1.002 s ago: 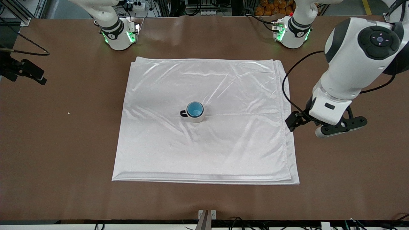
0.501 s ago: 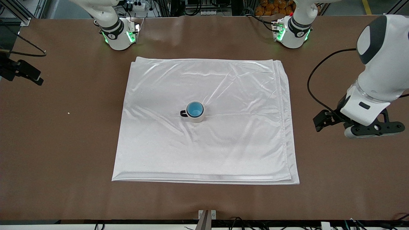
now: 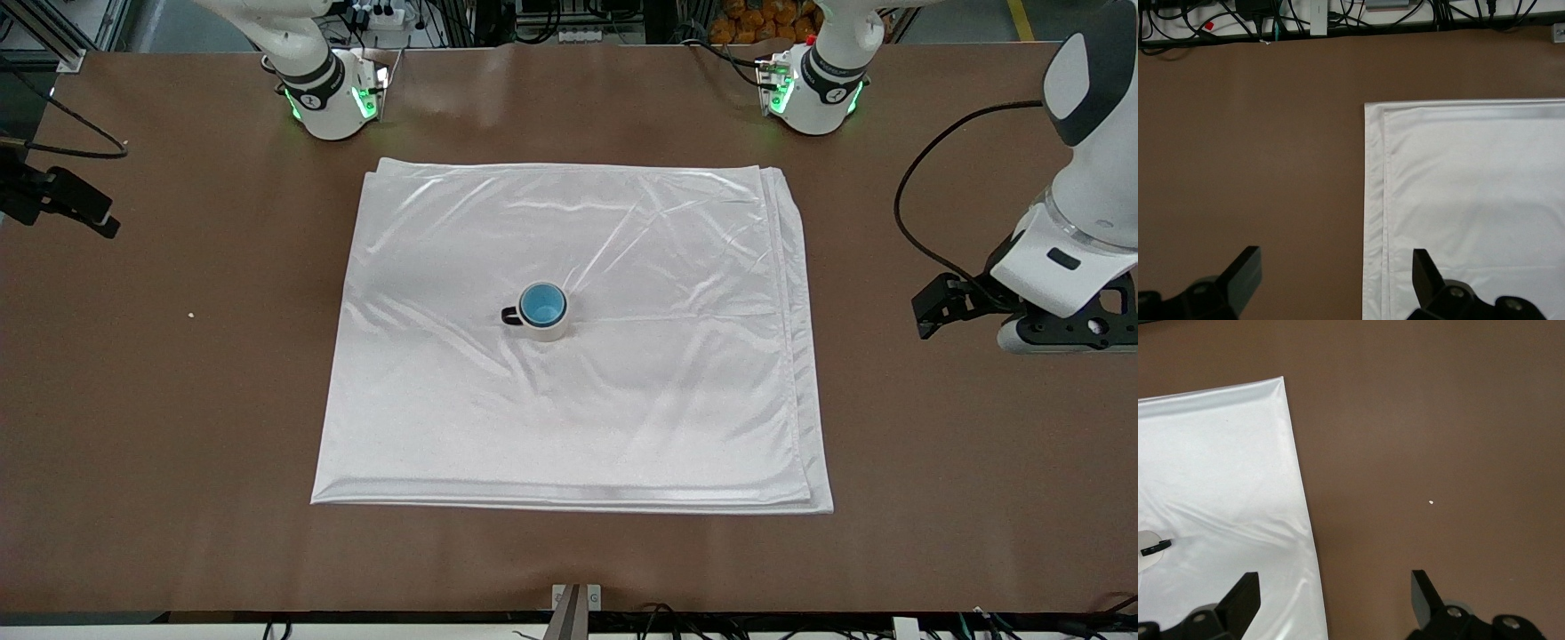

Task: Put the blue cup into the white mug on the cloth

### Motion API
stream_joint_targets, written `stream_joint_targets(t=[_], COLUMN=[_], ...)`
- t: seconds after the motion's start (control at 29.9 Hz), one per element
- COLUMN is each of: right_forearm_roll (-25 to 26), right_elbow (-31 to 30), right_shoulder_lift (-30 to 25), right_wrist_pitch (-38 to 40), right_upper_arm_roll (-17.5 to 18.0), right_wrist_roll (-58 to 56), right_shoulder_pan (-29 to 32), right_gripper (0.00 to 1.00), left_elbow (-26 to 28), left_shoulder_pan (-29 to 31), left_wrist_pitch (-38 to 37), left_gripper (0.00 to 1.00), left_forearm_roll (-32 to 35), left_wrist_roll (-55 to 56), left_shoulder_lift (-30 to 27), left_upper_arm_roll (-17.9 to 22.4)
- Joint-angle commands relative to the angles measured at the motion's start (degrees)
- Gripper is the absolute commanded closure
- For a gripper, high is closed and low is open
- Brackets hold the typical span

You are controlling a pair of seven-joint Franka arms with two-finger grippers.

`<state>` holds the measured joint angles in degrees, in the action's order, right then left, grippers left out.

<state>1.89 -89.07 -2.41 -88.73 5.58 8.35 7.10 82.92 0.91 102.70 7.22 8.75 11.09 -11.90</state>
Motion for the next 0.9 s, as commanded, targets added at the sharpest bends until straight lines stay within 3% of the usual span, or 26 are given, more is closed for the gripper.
stream_joint_targets(t=[0.0, 0.13, 0.4, 0.87], right_forearm_roll=[-0.84, -0.93, -0.93, -0.93], right_elbow=[1.26, 1.26, 1.26, 1.26], right_shoulder_lift=[0.47, 0.47, 0.47, 0.47], right_wrist_pitch=[0.66, 0.66, 0.66, 0.75], right_upper_arm_roll=[0.3, 0.3, 0.3, 0.3], right_wrist_roll=[0.88, 0.88, 0.88, 0.79], right_shoulder_pan=[0.11, 0.2, 0.2, 0.2], right_gripper=[0.0, 0.0, 0.0, 0.0], left_elbow=[4.44, 5.14, 7.43, 7.17], left_shoulder_pan=[2.6, 3.57, 1.2, 1.37], left_wrist_pitch=[-0.66, -1.63, -1.72, -2.6], left_gripper=[0.0, 0.0, 0.0, 0.0], left_forearm_roll=[-2.29, -2.73, -3.17, -3.26], left_wrist_roll=[-5.4, -6.03, -8.75, -9.98], left_shoulder_lift=[-3.88, -4.76, -6.61, -6.96], left_upper_arm_roll=[-0.49, -0.23, 4.95, 5.48])
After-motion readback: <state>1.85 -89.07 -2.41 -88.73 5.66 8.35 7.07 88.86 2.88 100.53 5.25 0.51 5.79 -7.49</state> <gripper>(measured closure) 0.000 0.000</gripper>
